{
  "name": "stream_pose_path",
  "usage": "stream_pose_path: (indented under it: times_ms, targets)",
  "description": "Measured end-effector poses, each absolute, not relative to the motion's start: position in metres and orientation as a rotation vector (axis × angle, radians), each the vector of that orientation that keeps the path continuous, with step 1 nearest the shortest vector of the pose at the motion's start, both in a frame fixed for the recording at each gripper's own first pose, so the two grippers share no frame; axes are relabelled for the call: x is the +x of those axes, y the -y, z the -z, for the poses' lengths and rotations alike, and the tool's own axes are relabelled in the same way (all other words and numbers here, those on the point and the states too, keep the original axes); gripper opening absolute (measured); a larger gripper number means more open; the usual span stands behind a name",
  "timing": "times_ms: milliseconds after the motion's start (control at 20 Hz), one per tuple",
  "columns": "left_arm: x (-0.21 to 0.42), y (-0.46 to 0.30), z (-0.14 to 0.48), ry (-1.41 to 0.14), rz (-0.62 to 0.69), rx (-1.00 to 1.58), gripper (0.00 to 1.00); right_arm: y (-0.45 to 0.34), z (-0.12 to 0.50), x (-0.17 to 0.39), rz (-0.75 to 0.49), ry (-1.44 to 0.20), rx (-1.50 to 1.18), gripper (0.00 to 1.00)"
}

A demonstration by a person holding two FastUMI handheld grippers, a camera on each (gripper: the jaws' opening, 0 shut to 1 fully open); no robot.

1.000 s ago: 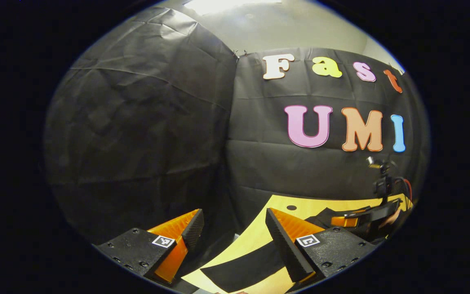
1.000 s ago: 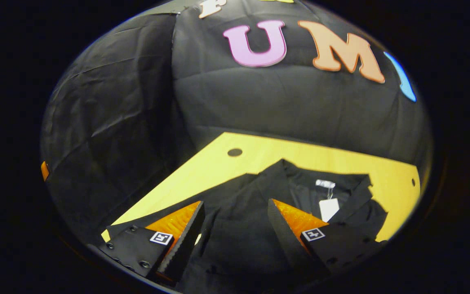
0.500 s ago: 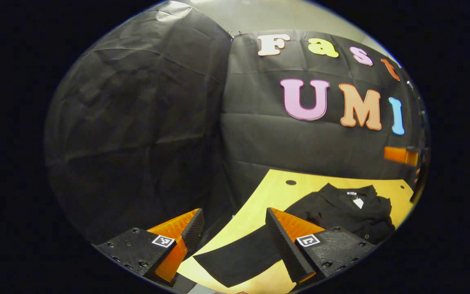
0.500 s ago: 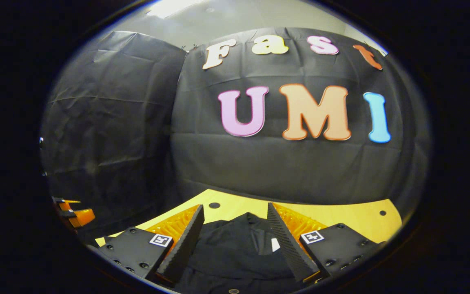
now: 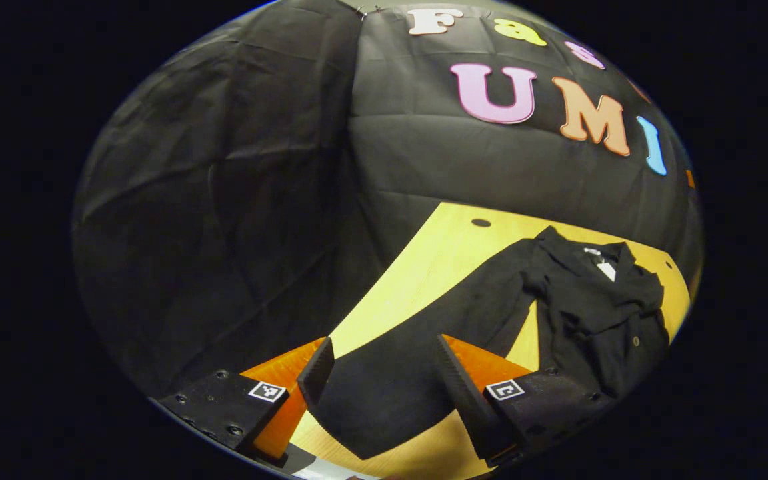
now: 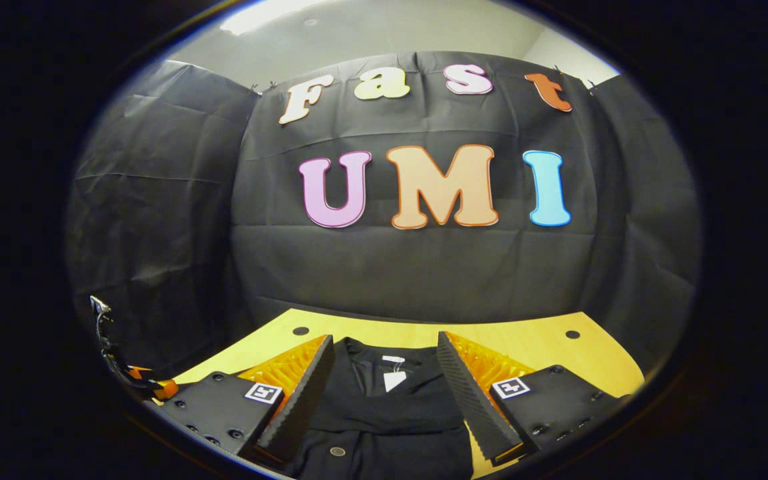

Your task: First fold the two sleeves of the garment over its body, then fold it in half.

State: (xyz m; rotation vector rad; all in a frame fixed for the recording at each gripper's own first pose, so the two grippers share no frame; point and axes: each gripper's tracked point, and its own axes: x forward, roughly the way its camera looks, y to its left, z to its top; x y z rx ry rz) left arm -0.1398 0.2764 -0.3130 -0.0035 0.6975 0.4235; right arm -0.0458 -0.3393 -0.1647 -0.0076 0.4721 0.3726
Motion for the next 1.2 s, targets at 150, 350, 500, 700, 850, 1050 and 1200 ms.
stream_pose_path:
  times_ms: [150, 350, 500, 700, 850, 1050, 1200]
  targets:
    - [-0.155, -0.281, 0.336, -0.761, -0.429, -0.01, 0.94, 0.342, 0.167, -0.055, -0.364, -0.485, -0.021, 1.0]
    - [-0.179, -0.279, 0.361, -0.833, -0.436, -0.028, 0.94, 0.334, 0.164, -0.059, -0.377, -0.471, -0.047, 1.0]
    - [-0.182, -0.286, 0.361, -0.82, -0.454, -0.028, 1.0, 0.326, 0.169, -0.063, -0.394, -0.487, -0.071, 0.98]
    - [-0.183, -0.294, 0.36, -0.801, -0.46, -0.035, 0.95, 0.315, 0.172, -0.069, -0.419, -0.502, -0.087, 0.95]
    - [-0.183, -0.29, 0.362, -0.781, -0.44, -0.048, 0.76, 0.312, 0.173, -0.07, -0.426, -0.503, -0.099, 0.98]
    - [-0.175, -0.281, 0.362, -0.773, -0.427, -0.103, 0.06, 0.319, 0.175, -0.073, -0.42, -0.516, -0.11, 0.99]
    - [-0.174, -0.276, 0.361, -0.855, -0.412, -0.187, 0.0, 0.332, 0.172, -0.077, -0.398, -0.525, -0.116, 0.99]
